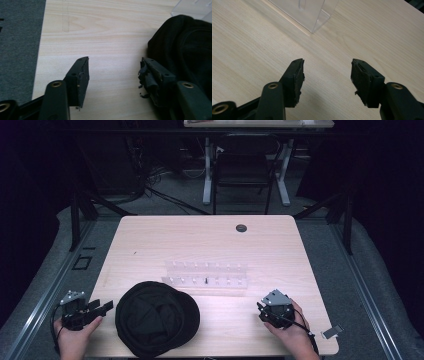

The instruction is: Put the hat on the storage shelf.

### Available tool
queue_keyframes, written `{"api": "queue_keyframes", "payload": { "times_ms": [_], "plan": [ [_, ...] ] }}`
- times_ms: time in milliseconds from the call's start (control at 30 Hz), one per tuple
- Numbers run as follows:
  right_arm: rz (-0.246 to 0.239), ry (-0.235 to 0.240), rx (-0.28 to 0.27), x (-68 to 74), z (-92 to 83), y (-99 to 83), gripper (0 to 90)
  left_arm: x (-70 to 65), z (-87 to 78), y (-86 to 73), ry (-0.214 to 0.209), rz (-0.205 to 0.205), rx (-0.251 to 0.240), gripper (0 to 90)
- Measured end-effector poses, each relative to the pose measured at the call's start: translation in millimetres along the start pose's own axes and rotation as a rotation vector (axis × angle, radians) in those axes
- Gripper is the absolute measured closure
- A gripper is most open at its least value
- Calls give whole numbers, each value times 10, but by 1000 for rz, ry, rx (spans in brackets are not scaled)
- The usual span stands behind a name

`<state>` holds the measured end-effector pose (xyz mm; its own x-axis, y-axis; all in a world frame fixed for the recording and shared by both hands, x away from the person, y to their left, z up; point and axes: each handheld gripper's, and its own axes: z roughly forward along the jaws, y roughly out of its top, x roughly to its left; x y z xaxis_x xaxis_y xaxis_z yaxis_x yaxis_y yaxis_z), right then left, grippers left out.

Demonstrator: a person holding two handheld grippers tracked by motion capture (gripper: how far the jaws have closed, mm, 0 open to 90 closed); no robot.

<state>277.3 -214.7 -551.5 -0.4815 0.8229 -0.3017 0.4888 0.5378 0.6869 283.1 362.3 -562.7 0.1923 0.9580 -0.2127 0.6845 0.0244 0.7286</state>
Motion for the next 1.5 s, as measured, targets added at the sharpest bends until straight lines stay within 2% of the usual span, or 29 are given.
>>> {"api": "queue_keyframes", "payload": {
  "times_ms": [67, 133, 167, 200, 233, 300, 333, 433, 467, 567, 633, 667, 767, 833, 867, 900, 967, 1200, 1267, 1367, 1500],
  "plan": [
    [4, 3, 0, 0, 5, -9, 450, 8, -2, 1, -5, 1, 3, 438],
    [67, 42, -13, -20, 25, -38, 471, 18, -6, 2, -20, -3, 8, 468],
    [67, 42, -13, -20, 25, -38, 471, 15, 5, -4, -30, -14, -3, 468],
    [104, 38, -16, -39, 42, -41, 472, 10, 6, -2, -47, -29, 7, 492],
    [104, 38, -16, -39, 42, -41, 472, 5, 1, 0, -51, -25, 20, 492],
    [137, 34, -19, -50, 54, -33, 463, -10, -9, -5, -47, -8, 6, 492],
    [149, 37, -14, -56, 51, -19, 460, -21, -32, -9, -45, -12, -17, 490],
    [171, 40, -16, -46, 48, -9, 466, -25, -54, -7, -46, -17, -25, 489],
    [171, 50, -6, -48, 31, 0, 469, -38, -69, 5, -74, -48, -16, 490],
    [175, 49, 2, -45, 17, 2, 471, -67, -87, 24, -86, -54, -12, 490],
    [177, 66, 9, -43, 24, -13, 484, -96, -98, 55, -97, -41, -4, 514],
    [172, 77, 25, -44, 32, -29, 499, -105, -105, 91, -125, -40, 18, 535],
    [190, 92, 27, -52, 39, -36, 504, -120, -115, 136, -132, -54, 32, 550],
    [207, 104, 23, -66, 38, -37, 504, -125, -131, 179, -154, -69, 48, 568],
    [221, 114, 15, -75, 37, -41, 505, -134, -149, 224, -175, -91, 73, 573],
    [221, 114, 15, -75, 37, -41, 505, -134, -149, 224, -175, -91, 73, 590],
    [229, 119, 14, -87, 32, -42, 506, -138, -177, 275, -204, -106, 109, 606],
    [262, 133, 2, -118, 32, -57, 506, -184, -243, 420, -204, -111, 190, 640],
    [266, 133, 5, -124, 38, -62, 506, -180, -242, 449, -193, -108, 246, 641],
    [270, 140, 5, -127, 36, -62, 505, -187, -225, 445, -188, -114, 250, 641],
    [277, 143, 7, -130, 39, -66, 504, -186, -193, 438, -185, -108, 306, 632]
  ]
}}
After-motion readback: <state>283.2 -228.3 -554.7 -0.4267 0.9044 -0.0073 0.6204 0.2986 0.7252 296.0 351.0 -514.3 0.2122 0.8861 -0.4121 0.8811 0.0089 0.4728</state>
